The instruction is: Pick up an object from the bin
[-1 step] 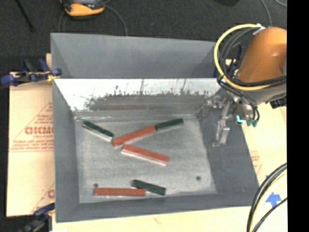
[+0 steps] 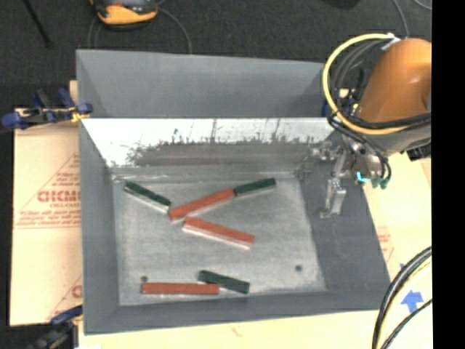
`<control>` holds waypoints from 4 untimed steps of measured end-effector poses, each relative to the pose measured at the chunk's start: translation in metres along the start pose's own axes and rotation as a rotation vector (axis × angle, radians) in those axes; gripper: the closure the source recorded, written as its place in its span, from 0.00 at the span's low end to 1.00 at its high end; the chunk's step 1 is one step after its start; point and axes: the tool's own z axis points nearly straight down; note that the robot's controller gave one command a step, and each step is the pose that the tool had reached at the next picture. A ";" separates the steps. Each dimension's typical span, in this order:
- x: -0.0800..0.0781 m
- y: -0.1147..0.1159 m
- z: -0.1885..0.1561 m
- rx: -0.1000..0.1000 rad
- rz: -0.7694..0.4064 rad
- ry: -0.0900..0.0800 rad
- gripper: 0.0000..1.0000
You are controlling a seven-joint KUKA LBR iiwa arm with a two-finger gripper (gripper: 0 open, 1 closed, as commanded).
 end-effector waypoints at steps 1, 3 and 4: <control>-0.009 0.033 0.034 0.002 -0.066 -0.005 0.00; -0.022 0.074 0.092 -0.002 0.136 0.000 0.00; -0.040 0.087 0.123 -0.001 -0.177 -0.003 0.00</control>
Offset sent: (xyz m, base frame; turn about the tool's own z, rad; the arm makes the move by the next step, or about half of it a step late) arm 0.0230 0.0606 -0.0914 0.1475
